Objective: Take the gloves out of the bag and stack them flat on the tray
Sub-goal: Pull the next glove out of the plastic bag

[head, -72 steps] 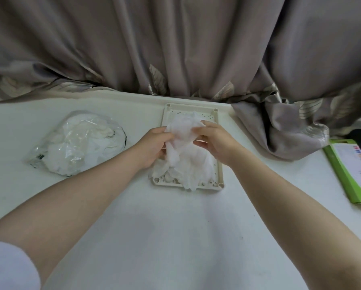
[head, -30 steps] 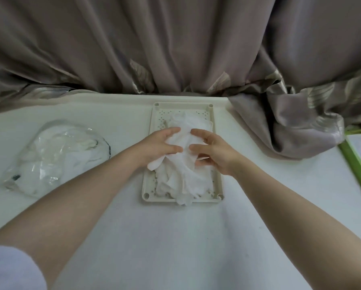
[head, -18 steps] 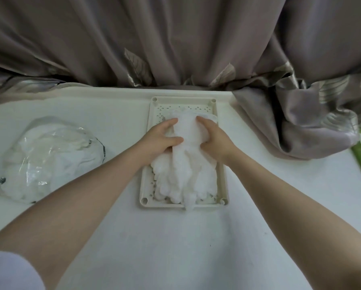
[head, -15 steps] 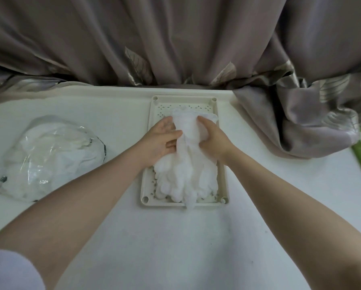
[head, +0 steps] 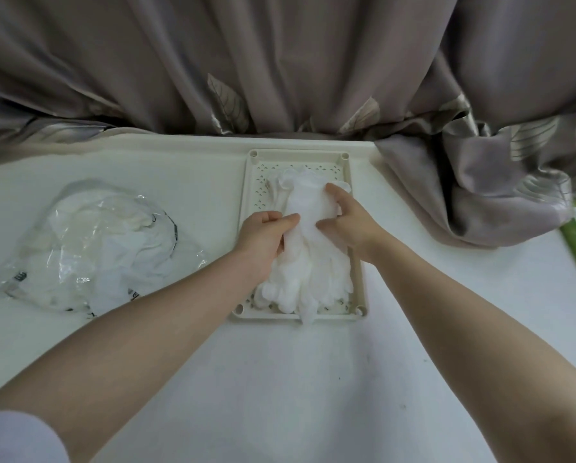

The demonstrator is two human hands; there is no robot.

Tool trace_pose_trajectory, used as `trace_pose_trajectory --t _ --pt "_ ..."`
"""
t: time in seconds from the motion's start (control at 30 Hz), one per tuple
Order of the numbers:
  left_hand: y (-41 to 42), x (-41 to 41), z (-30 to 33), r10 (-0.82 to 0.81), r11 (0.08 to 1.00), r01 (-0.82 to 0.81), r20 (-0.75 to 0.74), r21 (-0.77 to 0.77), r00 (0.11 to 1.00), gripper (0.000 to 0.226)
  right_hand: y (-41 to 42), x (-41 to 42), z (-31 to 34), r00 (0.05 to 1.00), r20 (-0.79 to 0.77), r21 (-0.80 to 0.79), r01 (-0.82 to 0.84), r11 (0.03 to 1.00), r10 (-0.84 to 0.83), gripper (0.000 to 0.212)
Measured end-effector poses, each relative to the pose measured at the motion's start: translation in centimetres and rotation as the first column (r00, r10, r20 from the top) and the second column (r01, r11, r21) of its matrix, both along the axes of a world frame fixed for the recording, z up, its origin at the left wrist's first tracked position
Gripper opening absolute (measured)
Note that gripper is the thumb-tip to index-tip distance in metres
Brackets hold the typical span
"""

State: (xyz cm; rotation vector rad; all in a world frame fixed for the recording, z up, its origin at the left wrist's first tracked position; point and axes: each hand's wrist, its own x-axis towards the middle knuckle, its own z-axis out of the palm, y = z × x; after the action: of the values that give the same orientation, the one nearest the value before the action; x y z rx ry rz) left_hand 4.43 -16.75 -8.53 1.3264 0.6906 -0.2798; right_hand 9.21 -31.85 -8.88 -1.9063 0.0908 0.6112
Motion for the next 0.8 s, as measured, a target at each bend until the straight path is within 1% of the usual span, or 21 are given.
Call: trace_pose_trajectory --t 0.03,0.1,0.13,0.17,0.23,0.27,0.3,0.33,0.4,0.47,0.5,0.57,0.6,0.63,0.7,0.73,0.8 --pt "-0.1 -0.1 0.1 0.039 0.998 -0.04 0.03 0.041 0.999 0.017 0.0 -0.1 -0.1 1.0 -0.002 0.004 0.005 1.0 -0.005 0.079" --pt "-0.3 -0.1 0.4 0.069 0.992 -0.077 0.078 0.097 0.995 0.016 -0.1 -0.1 -0.1 1.0 -0.005 0.001 0.005 1.0 -0.005 0.081" --pt "-0.2 -0.2 0.5 0.072 0.993 -0.079 0.08 0.087 0.994 0.017 -0.1 -0.2 -0.1 1.0 -0.008 -0.006 0.001 1.0 -0.001 0.082" --pt "-0.2 -0.1 0.6 0.084 0.995 -0.087 0.064 0.04 0.994 0.017 -0.1 -0.3 0.0 1.0 -0.013 -0.01 -0.007 1.0 0.007 0.083" --pt "0.0 -0.1 1.0 0.117 0.979 -0.123 -0.043 -0.164 0.992 0.011 0.0 -0.5 -0.1 0.999 -0.031 0.001 -0.018 1.0 0.018 0.084" --pt "0.1 -0.2 1.0 0.103 0.96 -0.127 -0.107 -0.251 0.989 0.013 0.0 -0.6 -0.2 0.999 -0.044 0.008 -0.019 1.0 0.019 0.084" --pt "0.1 -0.3 0.9 0.053 0.953 -0.1 -0.169 -0.285 0.984 0.017 0.1 -0.7 -0.2 0.998 -0.054 0.016 -0.015 1.0 0.016 0.084" --pt "0.1 -0.4 0.7 -0.011 0.958 -0.051 -0.214 -0.281 0.977 0.02 0.1 -0.8 -0.3 0.998 -0.059 0.024 -0.01 1.0 0.011 0.085" --pt "0.0 -0.5 0.4 -0.078 0.972 0.014 -0.268 -0.236 0.96 0.029 0.1 -0.9 -0.4 0.998 -0.061 0.037 -0.011 0.999 0.013 0.087" --pt "-0.1 -0.4 0.4 -0.104 0.985 0.062 -0.265 -0.16 0.959 0.036 0.2 -0.9 -0.5 0.998 -0.064 0.033 -0.024 0.999 0.026 0.089" --pt "-0.2 -0.3 0.4 -0.135 0.986 0.104 -0.251 -0.133 0.959 0.036 0.2 -0.9 -0.5 0.997 -0.069 0.027 -0.031 0.999 0.033 0.09" --pt "-0.5 -0.3 0.4 -0.207 0.973 0.18 -0.204 -0.146 0.957 0.029 0.3 -0.9 -0.6 0.997 -0.063 -0.01 -0.052 0.999 0.051 0.094" --pt "-0.7 -0.3 0.4 -0.215 0.969 0.187 -0.181 -0.159 0.96 0.024 0.5 -0.9 -0.7 0.996 -0.056 -0.037 -0.066 0.997 0.064 0.097" --pt "-0.8 -0.4 0.3 -0.193 0.972 0.164 -0.171 -0.167 0.966 0.019 0.5 -0.8 -0.6 0.996 -0.048 -0.062 -0.075 0.995 0.072 0.099" --pt "-0.6 -0.5 0.5 -0.095 0.977 0.06 -0.167 -0.205 0.981 0.012 0.7 -0.7 -0.5 0.996 -0.031 -0.106 -0.091 0.99 0.089 0.096" --pt "-0.4 -0.5 0.6 -0.053 0.972 0.013 -0.162 -0.236 0.985 0.013 0.7 -0.7 -0.4 0.995 -0.018 -0.126 -0.104 0.987 0.102 0.093" --pt "0.4 -0.5 0.6 -0.043 0.965 -0.001 -0.165 -0.26 0.985 0.019 0.7 -0.8 -0.6 0.994 0.003 -0.141 -0.112 0.984 0.113 0.086"
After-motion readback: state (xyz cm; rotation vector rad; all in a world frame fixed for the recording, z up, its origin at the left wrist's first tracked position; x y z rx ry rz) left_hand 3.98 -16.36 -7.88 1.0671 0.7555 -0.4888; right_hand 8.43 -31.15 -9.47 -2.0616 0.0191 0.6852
